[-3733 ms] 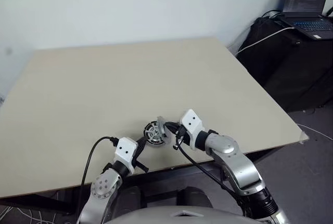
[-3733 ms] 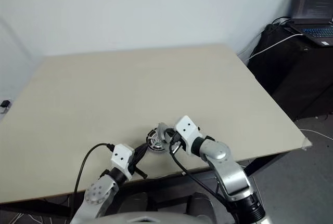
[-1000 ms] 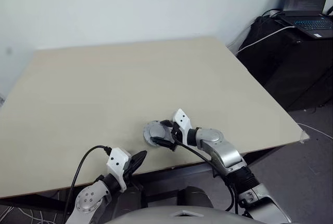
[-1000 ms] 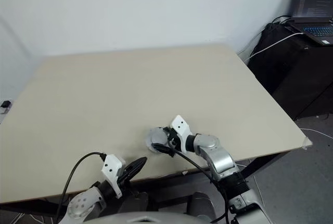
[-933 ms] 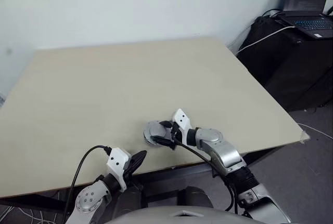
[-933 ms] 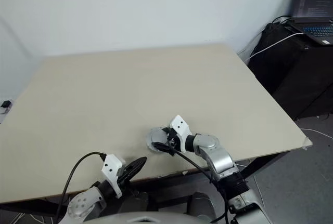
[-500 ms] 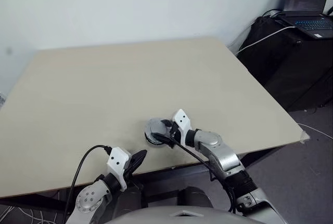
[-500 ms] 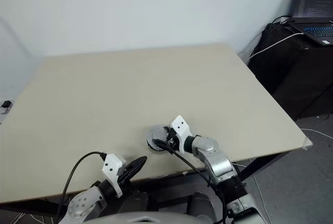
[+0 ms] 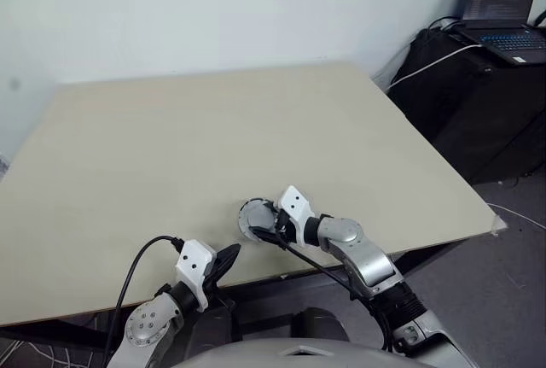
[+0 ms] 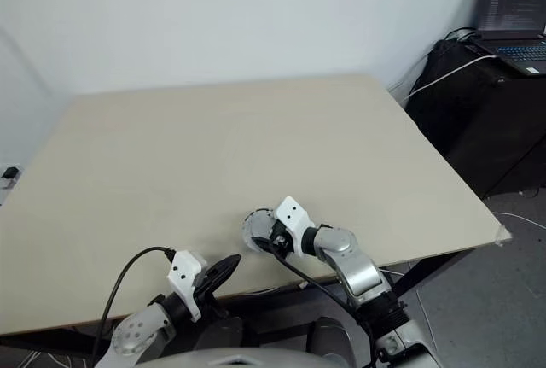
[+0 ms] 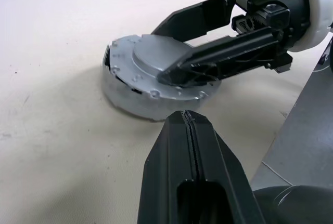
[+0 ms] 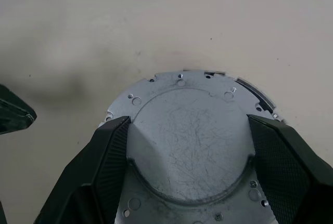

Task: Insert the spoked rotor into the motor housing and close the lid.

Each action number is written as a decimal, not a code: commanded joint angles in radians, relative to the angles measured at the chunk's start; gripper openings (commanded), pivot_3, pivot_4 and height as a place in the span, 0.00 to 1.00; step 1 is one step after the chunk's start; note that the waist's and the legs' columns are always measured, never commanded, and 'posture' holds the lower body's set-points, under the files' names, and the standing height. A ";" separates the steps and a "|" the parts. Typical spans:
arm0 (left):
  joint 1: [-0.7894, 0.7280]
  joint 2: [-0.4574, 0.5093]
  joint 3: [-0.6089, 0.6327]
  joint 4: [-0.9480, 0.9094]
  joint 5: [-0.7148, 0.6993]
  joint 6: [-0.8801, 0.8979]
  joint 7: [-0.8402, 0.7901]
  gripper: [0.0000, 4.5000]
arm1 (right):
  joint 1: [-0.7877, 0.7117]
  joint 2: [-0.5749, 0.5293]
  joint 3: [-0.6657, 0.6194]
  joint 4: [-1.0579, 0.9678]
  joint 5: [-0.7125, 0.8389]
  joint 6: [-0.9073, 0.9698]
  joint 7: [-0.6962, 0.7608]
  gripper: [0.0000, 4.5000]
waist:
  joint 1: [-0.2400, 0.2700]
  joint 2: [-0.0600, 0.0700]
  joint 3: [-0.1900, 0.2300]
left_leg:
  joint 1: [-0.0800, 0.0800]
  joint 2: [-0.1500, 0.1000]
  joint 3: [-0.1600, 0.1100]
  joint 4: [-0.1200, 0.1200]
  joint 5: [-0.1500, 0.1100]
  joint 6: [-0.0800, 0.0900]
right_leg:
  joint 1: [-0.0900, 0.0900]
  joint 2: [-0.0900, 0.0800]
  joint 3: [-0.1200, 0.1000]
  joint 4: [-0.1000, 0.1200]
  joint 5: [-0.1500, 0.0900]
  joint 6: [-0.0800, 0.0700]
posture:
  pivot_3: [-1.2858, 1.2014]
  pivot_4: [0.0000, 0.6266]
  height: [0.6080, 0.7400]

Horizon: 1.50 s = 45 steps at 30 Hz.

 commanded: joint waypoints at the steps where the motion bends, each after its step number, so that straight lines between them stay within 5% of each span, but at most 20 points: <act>1: -0.011 -0.006 0.001 -0.011 -0.002 -0.015 0.001 0.00 | -0.006 0.002 -0.002 -0.008 -0.011 0.022 -0.012 0.71 | 0.000 0.000 -0.001 | 0.000 0.000 0.000 0.000 0.000 0.000 | 0.000 0.000 0.000 0.000 0.000 0.000 | 0.52 0.00 1.00; 45: 0.001 -0.021 -0.011 0.008 0.010 -0.022 0.010 0.00 | -0.100 -0.005 0.057 0.005 -0.066 0.169 -0.013 0.71 | -0.002 0.001 -0.002 | 0.000 0.001 0.000 0.000 0.000 0.000 | 0.000 0.000 0.000 0.000 0.000 0.000 | 0.52 0.00 1.00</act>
